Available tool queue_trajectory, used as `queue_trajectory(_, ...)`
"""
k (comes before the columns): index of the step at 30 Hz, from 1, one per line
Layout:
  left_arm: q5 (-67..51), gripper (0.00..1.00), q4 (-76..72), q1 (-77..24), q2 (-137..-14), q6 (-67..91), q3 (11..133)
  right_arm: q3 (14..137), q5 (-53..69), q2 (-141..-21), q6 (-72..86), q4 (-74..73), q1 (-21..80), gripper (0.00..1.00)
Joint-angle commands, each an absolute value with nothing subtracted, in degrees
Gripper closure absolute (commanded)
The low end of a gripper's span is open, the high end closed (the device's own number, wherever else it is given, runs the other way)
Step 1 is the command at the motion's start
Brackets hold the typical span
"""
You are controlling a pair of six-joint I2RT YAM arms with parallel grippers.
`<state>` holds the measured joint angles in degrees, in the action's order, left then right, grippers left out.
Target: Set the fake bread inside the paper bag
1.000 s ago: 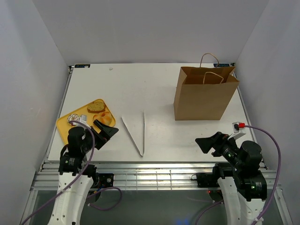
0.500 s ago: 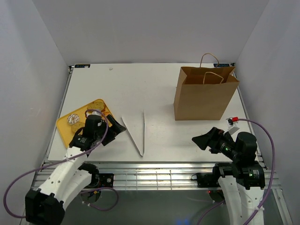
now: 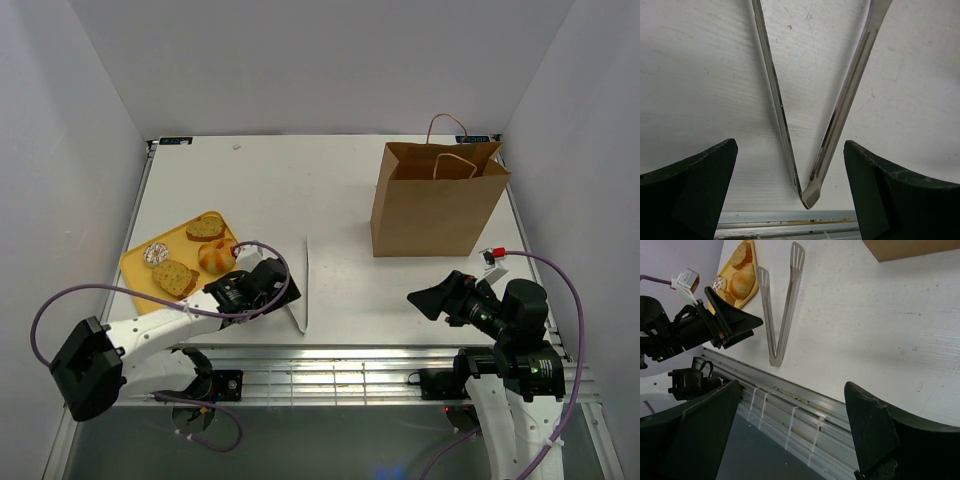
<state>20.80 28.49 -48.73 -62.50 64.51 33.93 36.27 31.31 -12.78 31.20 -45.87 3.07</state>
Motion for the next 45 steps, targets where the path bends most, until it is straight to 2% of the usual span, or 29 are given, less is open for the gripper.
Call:
queue_trajectory(1, 32.8, 0.02, 31.7, -53.1, -66.0, 71.4, 37.7, 38.3, 32.8, -12.4, 30.0, -44.0, 3.2, 0.10)
queue_trajectory(5, 38.8, 0.02, 32.2, -59.3, -70.6, 74.6, 38.9, 38.9, 33.3, -11.7, 29.4, -44.5, 3.2, 0.10)
queue_trajectory(14, 45.6, 0.02, 30.9, -66.5, -75.5, 76.6, 39.1, 37.9, 35.3, -10.3, 29.5, -43.8, 3.2, 0.10)
queue_trajectory(26, 45.4, 0.02, 13.2, -67.4, -76.1, 61.0, 34.0, 37.4, 36.7, -9.0, 30.0, -43.2, 3.2, 0.10)
queue_trajectory(36, 47.2, 0.02, 20.7, -67.3, -88.5, 65.3, 40.3, 37.0, 37.6, -8.5, 31.0, -41.5, 3.2, 0.10)
queue_trajectory(45, 52.3, 0.02, 23.5, -67.1, -92.9, 69.7, 41.5, 37.4, 37.8, -8.4, 30.8, -42.0, 3.2, 0.10)
